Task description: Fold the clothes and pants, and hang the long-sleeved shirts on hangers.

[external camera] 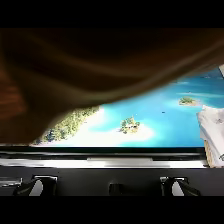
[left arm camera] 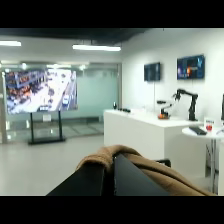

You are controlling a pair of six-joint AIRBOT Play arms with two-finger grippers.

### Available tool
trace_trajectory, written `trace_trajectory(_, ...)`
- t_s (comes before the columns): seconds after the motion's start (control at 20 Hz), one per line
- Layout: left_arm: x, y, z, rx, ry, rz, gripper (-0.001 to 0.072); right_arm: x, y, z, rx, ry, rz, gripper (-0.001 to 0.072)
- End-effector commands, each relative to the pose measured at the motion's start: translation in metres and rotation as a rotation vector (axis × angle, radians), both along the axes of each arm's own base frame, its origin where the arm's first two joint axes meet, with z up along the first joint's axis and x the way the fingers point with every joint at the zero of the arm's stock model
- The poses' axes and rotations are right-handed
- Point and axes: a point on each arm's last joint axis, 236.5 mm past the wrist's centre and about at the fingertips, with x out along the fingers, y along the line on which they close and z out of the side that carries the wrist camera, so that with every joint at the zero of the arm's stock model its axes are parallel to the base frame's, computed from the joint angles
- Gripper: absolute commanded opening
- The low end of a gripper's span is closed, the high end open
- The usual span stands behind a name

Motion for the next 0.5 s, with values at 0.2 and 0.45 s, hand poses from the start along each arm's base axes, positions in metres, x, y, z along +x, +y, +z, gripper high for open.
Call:
trace_trajectory(0.2,0.073,0.018,-0.061,-0.040,0.305,-0.029,0.0022,0.038,-0.020,-0.057,0.091,0.238,-0.011,0.0043)
trace_trajectory(0.45,0.194,0.010,-0.291,-0.060,1.059,-0.285,0.0022,0.122,-0.019,-0.354,0.261,1.237,0.134,0.0042)
